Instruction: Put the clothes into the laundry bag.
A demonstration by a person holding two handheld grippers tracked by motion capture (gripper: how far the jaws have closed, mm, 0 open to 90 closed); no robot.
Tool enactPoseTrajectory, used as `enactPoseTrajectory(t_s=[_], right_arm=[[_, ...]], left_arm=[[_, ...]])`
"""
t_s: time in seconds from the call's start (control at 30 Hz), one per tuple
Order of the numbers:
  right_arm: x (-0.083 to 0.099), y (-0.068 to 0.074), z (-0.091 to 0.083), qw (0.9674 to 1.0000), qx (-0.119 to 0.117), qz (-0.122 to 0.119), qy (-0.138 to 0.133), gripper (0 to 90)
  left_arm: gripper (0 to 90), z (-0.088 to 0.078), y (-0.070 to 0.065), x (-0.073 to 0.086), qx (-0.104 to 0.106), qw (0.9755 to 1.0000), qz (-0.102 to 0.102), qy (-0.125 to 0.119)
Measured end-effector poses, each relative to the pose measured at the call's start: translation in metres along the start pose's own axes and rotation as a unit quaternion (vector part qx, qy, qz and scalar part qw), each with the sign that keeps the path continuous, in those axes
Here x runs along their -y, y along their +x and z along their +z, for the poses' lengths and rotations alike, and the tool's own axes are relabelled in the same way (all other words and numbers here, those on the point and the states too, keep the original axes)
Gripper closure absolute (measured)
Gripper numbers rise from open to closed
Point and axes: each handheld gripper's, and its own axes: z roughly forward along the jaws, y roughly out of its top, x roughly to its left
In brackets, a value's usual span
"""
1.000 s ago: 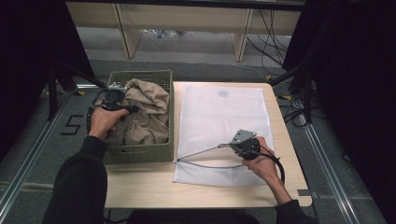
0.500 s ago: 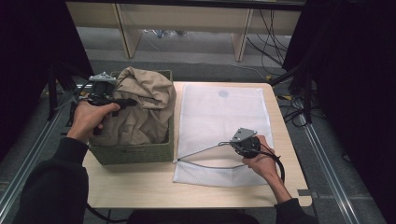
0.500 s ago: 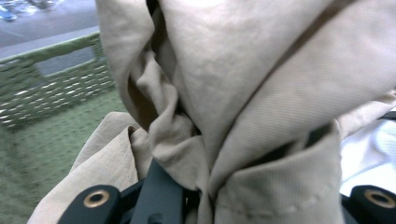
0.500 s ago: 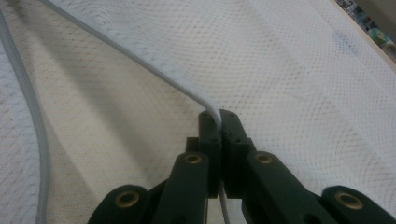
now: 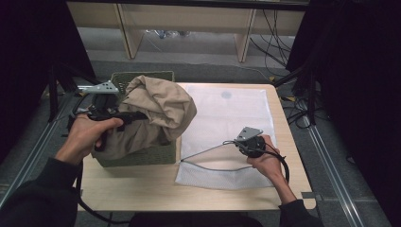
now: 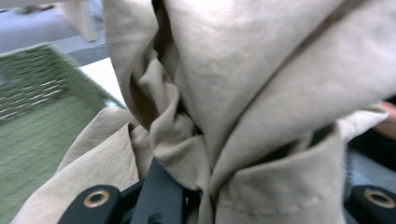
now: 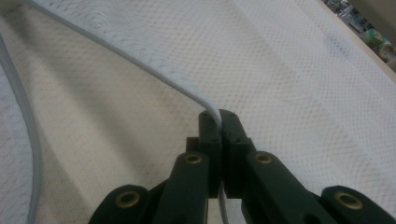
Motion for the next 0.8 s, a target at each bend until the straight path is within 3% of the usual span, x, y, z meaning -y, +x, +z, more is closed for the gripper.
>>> enactPoseTrajectory(t_s=[0.07,0.13,0.2,0.27,0.3,0.33,0.4,0.5,0.57,0.6,0.67,0.8], right_arm=[[-0.003,-0.003,-0.002,1.0000,0.002,0.003,-0.006,90.0],[-0.006,-0.007,-0.004,0.9998,0.002,0.010,-0.017,90.0],[-0.009,-0.010,-0.006,0.9996,-0.005,0.018,-0.021,90.0],[-0.011,-0.011,-0.008,0.9996,0.001,0.021,-0.021,90.0],[-0.013,-0.014,-0.008,0.9995,-0.002,0.008,-0.029,90.0],[-0.016,-0.017,-0.010,0.9993,-0.003,0.016,-0.033,90.0],[-0.020,-0.022,-0.012,0.9990,-0.003,0.009,-0.044,90.0],[-0.027,-0.028,-0.017,0.9984,-0.003,0.010,-0.056,90.0],[-0.031,-0.032,-0.020,0.9981,-0.003,0.017,-0.060,90.0],[-0.031,-0.033,-0.021,0.9979,-0.002,0.020,-0.061,90.0],[-0.031,-0.034,-0.021,0.9979,-0.003,0.019,-0.063,90.0],[-0.029,-0.036,-0.021,0.9976,-0.011,0.026,-0.064,90.0]], left_arm=[[75.3,-0.005,-0.009,-0.001,0.019,0.9998,0.001,-0.007],[75.2,-0.013,-0.028,-0.006,0.034,0.9993,0.014,-0.005],[75.2,-0.014,-0.035,-0.006,0.042,0.9990,0.017,-0.007],[75.2,-0.015,-0.048,-0.008,0.065,0.9977,0.022,-0.004],[75.2,-0.015,-0.057,-0.010,0.076,0.9968,0.025,0.002],[75.2,-0.015,-0.060,-0.011,0.084,0.9960,0.029,0.005],[75.2,-0.014,-0.069,-0.013,0.096,0.9949,0.033,0.003],[75.2,-0.011,-0.086,-0.017,0.116,0.9924,0.040,0.006],[75.2,-0.007,-0.102,-0.021,0.140,0.9886,0.054,0.013],[75.2,-0.007,-0.102,-0.021,0.140,0.9886,0.054,0.013],[75.2,-0.004,-0.111,-0.024,0.151,0.9862,0.064,0.020],[75.1,0.009,-0.121,-0.024,0.179,0.9814,0.063,0.026]])
